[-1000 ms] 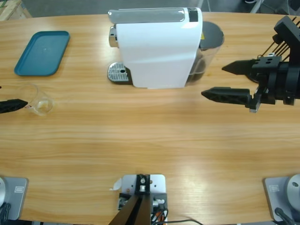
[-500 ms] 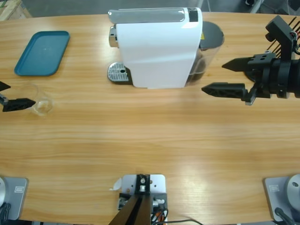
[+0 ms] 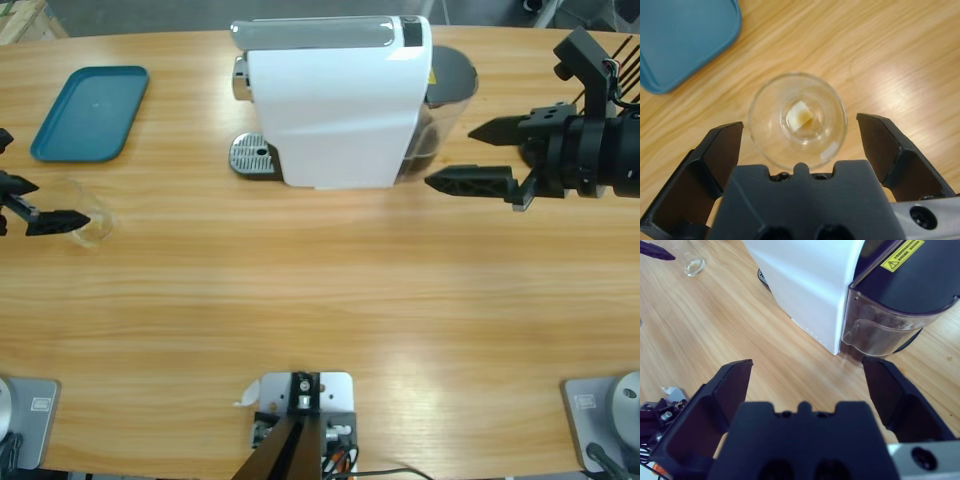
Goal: Pour coffee
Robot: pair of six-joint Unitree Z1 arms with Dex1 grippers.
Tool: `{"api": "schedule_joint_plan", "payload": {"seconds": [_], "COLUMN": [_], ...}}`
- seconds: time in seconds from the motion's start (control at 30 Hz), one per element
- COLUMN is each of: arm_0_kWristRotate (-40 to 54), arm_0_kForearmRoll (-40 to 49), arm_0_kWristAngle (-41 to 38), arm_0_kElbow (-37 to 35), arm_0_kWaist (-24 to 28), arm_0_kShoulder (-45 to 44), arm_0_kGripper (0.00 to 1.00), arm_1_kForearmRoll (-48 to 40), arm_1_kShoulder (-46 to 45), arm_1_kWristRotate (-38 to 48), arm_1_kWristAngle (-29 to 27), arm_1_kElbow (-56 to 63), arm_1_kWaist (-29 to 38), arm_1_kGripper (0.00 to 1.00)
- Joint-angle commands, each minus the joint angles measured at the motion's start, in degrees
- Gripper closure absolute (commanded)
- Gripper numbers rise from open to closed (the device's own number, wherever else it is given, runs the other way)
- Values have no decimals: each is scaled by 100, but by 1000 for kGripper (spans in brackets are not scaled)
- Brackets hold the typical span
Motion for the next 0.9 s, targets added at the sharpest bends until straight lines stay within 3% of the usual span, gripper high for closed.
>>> {"api": "schedule_joint_plan", "payload": {"seconds": [0.03,0.77,0.9], "arm_0_kWristRotate": [51,250,231], "arm_0_kForearmRoll": [-292,82,58], "arm_0_kWristAngle": [197,112,102], "arm_0_kElbow": [213,162,171], "arm_0_kWaist": [64,64,64], "arm_0_kShoulder": [396,445,503], "arm_0_kGripper": [11,28,164], "arm_1_kForearmRoll": [-87,-175,-175], "arm_1_kShoulder": [210,342,338], "arm_1_kWristRotate": [-72,-125,-142], "arm_1_kWristAngle": [125,178,190], "arm_1_kElbow": [78,93,93], "arm_1_kWaist": [-66,-288,-313], "arm_1_kGripper": [23,27,32]}}
